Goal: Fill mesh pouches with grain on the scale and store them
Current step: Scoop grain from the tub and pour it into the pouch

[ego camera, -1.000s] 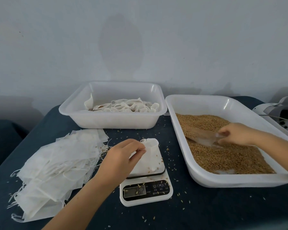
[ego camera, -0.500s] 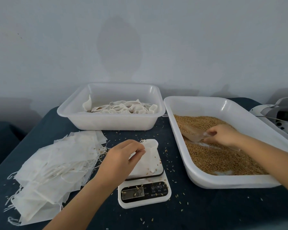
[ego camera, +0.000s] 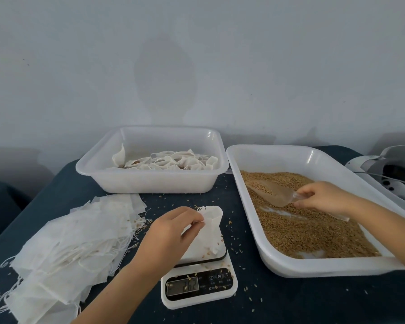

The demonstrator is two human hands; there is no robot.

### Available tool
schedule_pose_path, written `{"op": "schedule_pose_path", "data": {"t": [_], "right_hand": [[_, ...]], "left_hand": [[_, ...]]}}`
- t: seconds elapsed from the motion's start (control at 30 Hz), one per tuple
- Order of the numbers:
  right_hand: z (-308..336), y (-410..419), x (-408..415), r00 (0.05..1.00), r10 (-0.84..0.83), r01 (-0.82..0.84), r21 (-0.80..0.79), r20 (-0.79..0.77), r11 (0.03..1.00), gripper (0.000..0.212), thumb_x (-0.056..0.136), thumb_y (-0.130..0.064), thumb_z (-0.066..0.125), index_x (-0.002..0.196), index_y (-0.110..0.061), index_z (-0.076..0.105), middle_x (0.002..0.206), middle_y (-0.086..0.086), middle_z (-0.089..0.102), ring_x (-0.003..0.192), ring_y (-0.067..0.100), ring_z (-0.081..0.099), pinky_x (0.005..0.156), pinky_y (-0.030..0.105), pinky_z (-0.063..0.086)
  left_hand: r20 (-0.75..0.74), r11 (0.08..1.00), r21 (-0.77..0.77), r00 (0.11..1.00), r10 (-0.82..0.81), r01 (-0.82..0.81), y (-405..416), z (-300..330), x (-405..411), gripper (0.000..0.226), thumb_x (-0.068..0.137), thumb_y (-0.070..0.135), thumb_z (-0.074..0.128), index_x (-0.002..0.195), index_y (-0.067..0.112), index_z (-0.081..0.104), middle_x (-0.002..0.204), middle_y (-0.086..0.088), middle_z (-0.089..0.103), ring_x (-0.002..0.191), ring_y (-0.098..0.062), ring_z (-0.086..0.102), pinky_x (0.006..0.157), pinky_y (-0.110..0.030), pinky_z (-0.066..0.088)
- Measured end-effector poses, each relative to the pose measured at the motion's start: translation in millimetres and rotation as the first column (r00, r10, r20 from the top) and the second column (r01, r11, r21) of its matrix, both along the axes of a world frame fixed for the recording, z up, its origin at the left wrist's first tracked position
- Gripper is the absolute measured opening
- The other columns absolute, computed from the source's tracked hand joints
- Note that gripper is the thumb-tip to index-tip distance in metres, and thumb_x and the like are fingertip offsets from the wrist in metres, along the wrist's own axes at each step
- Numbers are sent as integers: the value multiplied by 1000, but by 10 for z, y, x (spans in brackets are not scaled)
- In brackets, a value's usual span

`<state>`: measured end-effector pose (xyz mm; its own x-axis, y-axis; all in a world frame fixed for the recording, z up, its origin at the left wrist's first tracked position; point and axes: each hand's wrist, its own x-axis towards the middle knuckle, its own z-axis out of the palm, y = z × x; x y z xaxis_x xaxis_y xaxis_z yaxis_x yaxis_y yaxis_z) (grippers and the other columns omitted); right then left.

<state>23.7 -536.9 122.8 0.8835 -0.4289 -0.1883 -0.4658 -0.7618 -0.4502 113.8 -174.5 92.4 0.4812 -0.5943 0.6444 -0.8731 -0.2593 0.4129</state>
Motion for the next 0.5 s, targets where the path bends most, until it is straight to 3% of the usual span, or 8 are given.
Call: {"op": "schedule_pose_path", "data": {"t": [0.13,0.23,0.37,0.43,0.5], "right_hand": [[69,-33,-55,1000,-7,7,3,24,1000,16,82,-30,72,97,-27,69,94,-3,70,89,18,65,78,31,49],[189,-56,-87,1000,-14,15,-38,24,999,26,82,-32,71,107,-25,68,100,-1,70,94,19,65,84,36,50],[373,-60,-154,997,-30,34,-55,76,998,24,82,-32,73,105,-28,68,97,-5,68,89,10,63,67,19,43],[454,-55,-180,994,-39,45,-52,101,998,20,81,-31,73,100,-28,67,100,0,69,92,13,63,66,15,40],[518,-36,-199,993,-44,49,-40,112,998,28,81,-31,74,107,-26,66,102,-1,68,93,14,63,67,13,40]], "left_hand": [[-2,1000,1,1000,2,-2,-6,18,9,5,83,9,68,84,14,68,83,10,65,75,-2,60,67,-18,50],[6,1000,-14,1000,4,-4,-19,30,9,3,83,12,67,84,15,68,83,12,64,74,0,59,66,-14,48],[0,1000,-27,1000,16,-16,-48,42,-1,3,83,14,67,84,16,67,82,13,65,73,-1,58,66,-12,46],[2,999,-24,1000,26,-26,-61,48,-2,6,82,12,69,84,16,67,81,13,65,73,-1,58,66,-10,45],[5,999,-15,999,33,-33,-68,49,-3,9,80,9,72,83,16,67,81,13,65,72,-2,58,66,-12,46]]}}
